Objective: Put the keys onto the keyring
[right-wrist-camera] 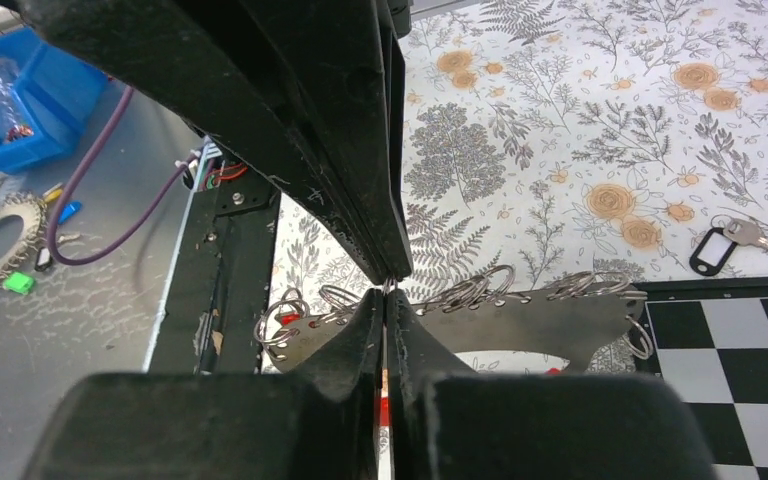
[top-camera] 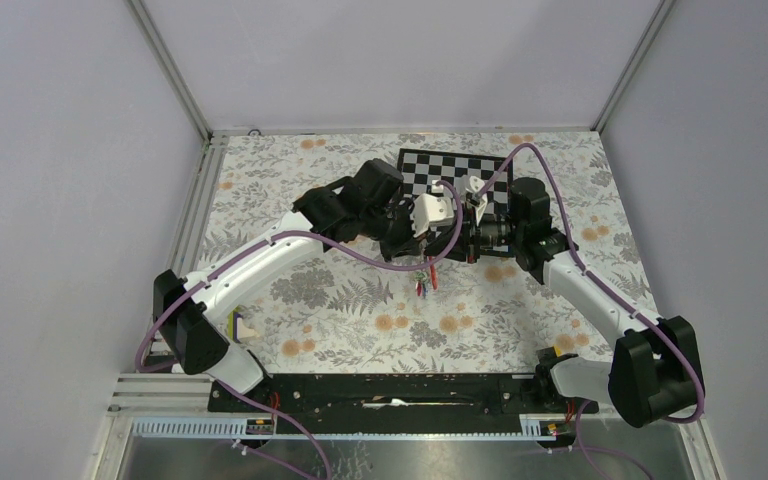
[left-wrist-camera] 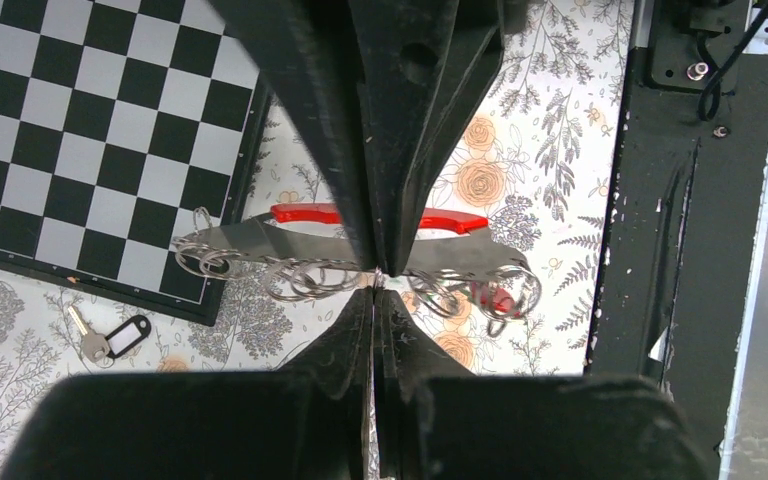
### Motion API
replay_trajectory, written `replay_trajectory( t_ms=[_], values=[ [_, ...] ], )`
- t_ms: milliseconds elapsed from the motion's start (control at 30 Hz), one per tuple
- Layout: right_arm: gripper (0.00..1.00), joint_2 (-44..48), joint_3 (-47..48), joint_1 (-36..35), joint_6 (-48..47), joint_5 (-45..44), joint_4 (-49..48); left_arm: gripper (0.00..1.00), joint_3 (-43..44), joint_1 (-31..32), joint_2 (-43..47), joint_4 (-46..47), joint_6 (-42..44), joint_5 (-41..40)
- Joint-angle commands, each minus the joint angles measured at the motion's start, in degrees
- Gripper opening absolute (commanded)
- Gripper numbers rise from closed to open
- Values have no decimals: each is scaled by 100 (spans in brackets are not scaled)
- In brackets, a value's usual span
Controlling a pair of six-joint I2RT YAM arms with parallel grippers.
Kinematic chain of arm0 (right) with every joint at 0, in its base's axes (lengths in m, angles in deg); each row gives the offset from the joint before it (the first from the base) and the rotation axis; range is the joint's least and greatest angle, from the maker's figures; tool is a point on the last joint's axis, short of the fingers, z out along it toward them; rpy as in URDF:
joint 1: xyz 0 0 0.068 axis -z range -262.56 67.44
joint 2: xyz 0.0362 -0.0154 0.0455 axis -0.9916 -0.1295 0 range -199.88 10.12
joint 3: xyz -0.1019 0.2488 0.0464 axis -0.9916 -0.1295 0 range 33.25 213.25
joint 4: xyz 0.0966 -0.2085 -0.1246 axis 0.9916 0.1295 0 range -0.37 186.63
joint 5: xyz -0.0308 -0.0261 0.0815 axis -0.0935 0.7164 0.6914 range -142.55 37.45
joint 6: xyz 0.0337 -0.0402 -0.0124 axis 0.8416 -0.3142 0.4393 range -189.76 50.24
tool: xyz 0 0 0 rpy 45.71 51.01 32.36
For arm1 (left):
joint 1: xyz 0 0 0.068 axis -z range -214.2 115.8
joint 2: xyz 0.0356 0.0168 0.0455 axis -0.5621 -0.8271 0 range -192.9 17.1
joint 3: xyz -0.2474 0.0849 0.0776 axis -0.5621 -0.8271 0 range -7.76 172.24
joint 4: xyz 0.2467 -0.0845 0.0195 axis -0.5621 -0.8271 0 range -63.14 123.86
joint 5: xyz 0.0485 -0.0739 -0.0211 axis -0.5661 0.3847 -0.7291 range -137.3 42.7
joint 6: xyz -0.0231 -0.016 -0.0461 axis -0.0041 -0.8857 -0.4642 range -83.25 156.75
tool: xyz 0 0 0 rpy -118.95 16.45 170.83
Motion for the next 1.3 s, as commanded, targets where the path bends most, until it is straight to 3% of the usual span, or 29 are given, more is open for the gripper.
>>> replay_trajectory(
  t_ms=[0, 67, 167, 300, 433, 733, 1267],
  values=[
    [0, 58, -132, -32, 436, 53, -871, 0, 129, 16, 92, 505, -151, 104],
    [0, 191, -265, -14, 873, 3, -1359, 1, 94, -51, 154, 561, -169, 162],
    [0, 253, -388, 93, 1775, 19, -2390, 21, 8, -318, 321, 620, -214, 594],
    [0, 205, -658, 186, 3366, -31, -4347, 40, -225, -785, 655, 943, -394, 1327],
    [0, 107, -689, 197, 4182, -201, -5404, 48, -223, -1044, 712, 1042, -676, 1935],
    [0, -14, -860, 224, 4875, -463, -6312, 43, -278, -1092, 725, 1389, -1088, 2376],
    [0, -49, -954, 223, 4869, -550, -6343, 23, -111, -1092, 433, 1430, -1234, 2654]
  ],
)
